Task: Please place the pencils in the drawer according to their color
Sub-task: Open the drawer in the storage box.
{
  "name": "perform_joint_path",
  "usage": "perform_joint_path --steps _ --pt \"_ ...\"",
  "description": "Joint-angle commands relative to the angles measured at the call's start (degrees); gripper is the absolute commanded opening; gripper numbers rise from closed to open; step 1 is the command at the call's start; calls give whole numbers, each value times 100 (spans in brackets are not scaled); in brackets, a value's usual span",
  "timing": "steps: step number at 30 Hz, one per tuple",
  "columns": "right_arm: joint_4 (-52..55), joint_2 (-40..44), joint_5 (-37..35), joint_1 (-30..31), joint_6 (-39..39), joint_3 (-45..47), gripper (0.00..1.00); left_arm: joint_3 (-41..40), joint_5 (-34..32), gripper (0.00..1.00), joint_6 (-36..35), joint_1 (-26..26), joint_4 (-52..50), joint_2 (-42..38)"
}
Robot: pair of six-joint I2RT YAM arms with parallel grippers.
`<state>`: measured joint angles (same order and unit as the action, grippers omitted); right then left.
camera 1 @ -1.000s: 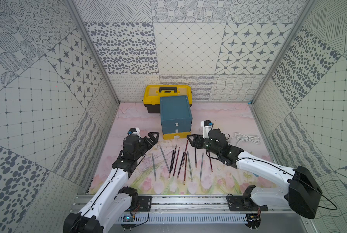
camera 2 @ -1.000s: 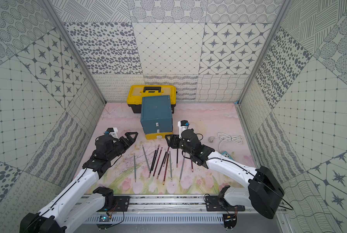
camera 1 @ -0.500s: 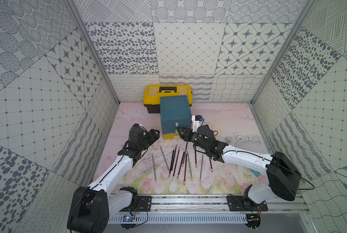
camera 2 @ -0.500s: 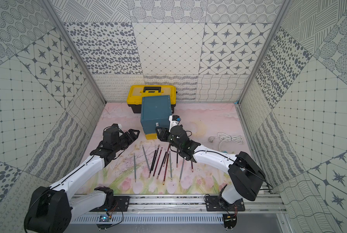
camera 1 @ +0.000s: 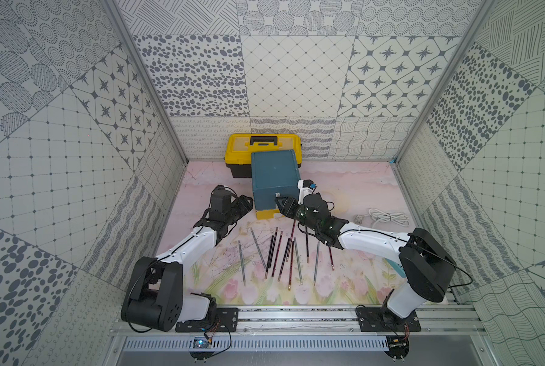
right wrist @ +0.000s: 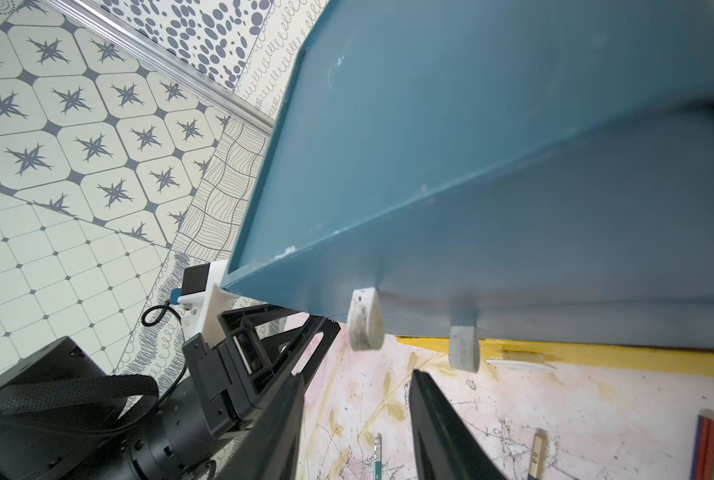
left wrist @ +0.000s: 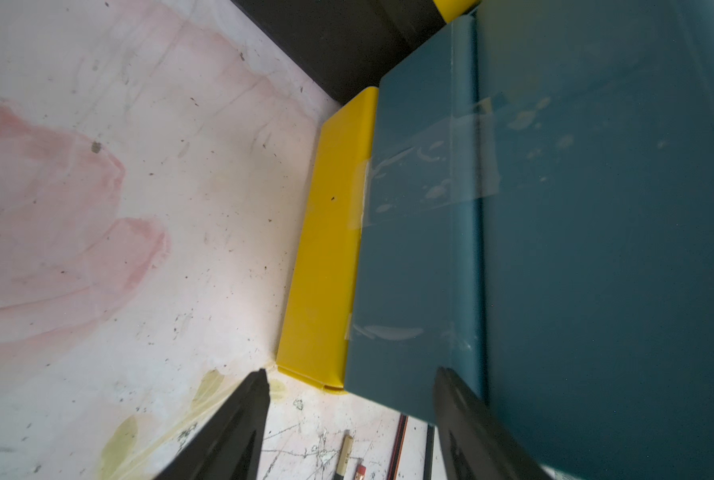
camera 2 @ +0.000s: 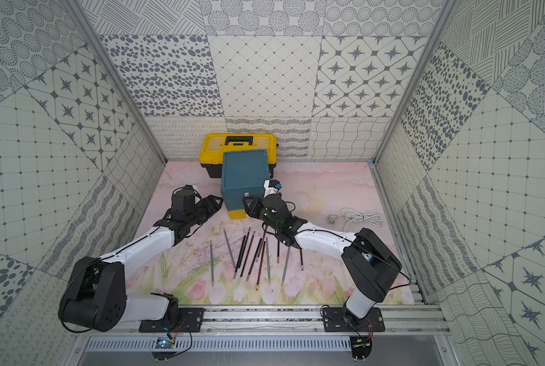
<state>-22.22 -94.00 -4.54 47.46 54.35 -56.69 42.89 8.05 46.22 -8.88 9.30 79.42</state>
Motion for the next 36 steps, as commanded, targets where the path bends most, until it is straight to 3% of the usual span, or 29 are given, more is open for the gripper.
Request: perform_joint_path --steps 1,11,29,36 --pt "-443 -144 39 -74 145 -166 45 133 370 66 -146 -12 557 212" --pt "-542 -299 41 -199 233 -217 41 140 768 62 60 -34 942 478" --pt "-731 -418 155 -308 393 -223 32 109 874 62 180 -89 1074 507" --pt "-727 -367 159 -317 379 -194 14 70 822 62 173 -87 1040 426"
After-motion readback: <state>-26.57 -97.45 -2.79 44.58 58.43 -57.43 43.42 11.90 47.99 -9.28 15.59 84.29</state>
